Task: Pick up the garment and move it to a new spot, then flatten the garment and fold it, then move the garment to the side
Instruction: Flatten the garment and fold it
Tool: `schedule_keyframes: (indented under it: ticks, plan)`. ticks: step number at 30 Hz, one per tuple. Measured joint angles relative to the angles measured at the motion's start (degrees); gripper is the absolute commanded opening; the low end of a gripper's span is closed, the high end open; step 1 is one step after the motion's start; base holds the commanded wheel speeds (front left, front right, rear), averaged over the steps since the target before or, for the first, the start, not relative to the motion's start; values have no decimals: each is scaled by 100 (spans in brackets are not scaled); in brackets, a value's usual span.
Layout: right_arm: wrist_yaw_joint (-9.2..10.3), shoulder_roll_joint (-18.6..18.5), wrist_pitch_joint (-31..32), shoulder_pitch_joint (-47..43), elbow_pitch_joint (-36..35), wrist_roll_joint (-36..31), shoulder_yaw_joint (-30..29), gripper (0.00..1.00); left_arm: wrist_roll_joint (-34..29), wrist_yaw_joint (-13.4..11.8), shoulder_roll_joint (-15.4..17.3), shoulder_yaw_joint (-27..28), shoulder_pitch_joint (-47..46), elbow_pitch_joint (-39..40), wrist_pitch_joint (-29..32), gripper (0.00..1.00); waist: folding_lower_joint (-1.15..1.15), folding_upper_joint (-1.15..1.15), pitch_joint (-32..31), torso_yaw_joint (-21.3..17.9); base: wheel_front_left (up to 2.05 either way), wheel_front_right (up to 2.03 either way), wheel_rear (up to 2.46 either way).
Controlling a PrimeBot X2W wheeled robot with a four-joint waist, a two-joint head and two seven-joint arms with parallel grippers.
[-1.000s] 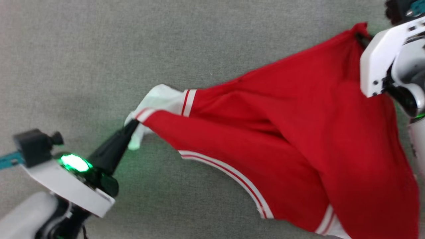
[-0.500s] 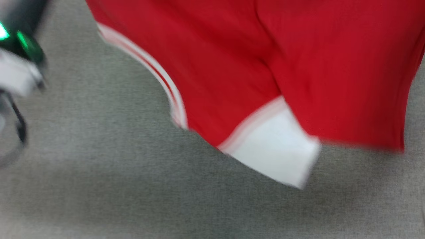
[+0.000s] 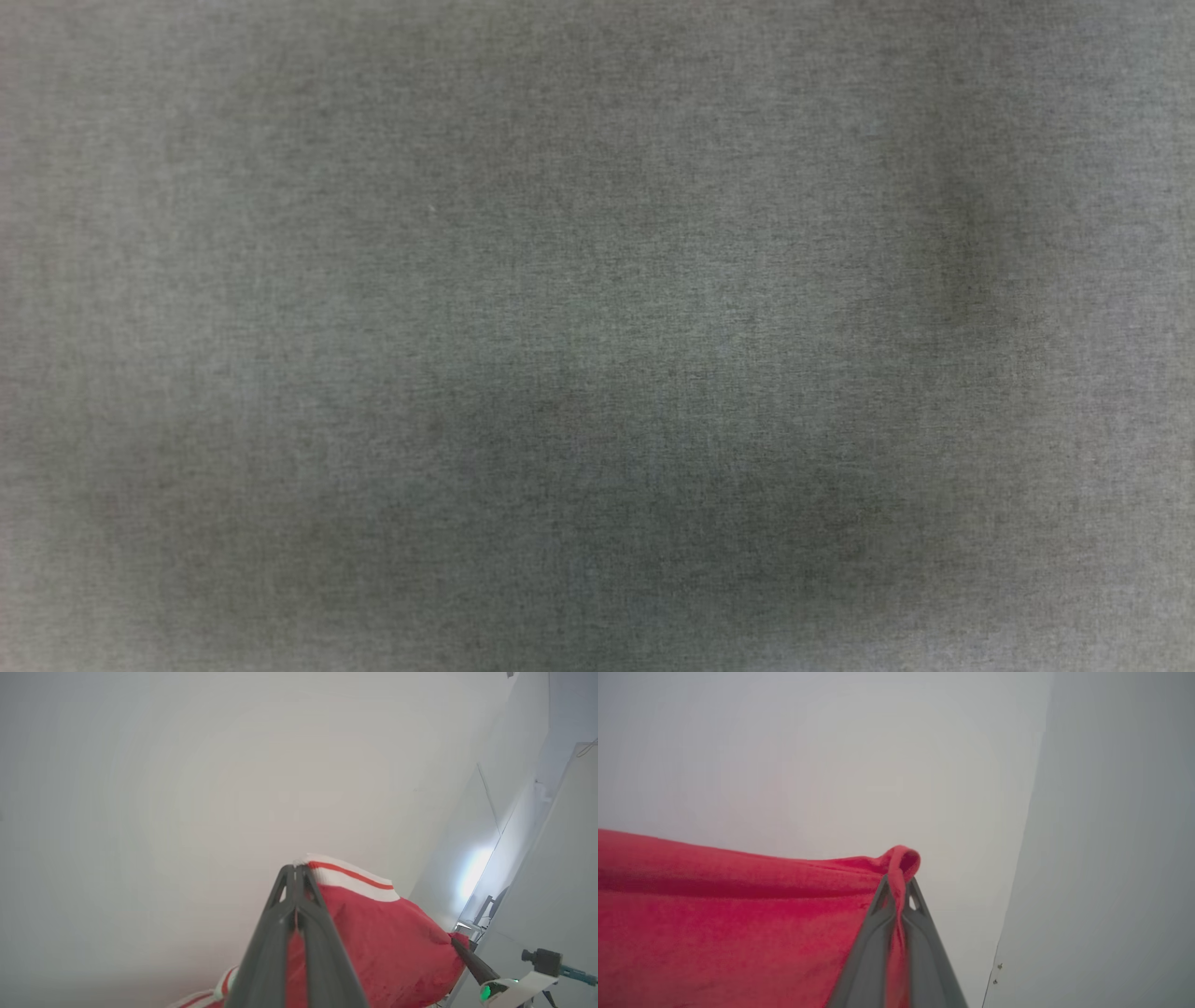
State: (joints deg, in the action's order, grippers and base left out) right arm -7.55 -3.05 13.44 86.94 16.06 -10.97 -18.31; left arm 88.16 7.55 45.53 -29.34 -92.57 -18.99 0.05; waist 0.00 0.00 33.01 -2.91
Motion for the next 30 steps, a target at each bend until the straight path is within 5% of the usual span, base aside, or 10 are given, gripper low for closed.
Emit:
schedule_keyframes:
  ticks: [4, 12, 24, 30]
  plan:
    - [1, 3, -82, -270, 416, -49, 120, 0, 158, -1, 56, -112, 425, 52, 151, 0, 0, 0, 33, -11, 0, 0, 0]
    - [1, -15, 193, -1798, 627, 611, 616, 0, 621, -2, 399, -144, 2822, 1070, -94, 0, 0, 0, 37, -45, 0, 0, 0]
    - [1, -714, 1226, -5263, -2082, 2073, 1099, 0, 298, -2, 493, -271, 6040, 2423, -1188, 0, 0, 0, -278, 152, 0, 0, 0]
    - [1, -710, 1512, -6903, -3233, 2414, 1082, 0, 65, -2, 514, -335, 7060, 2750, -1413, 0, 0, 0, -575, 238, 0, 0, 0]
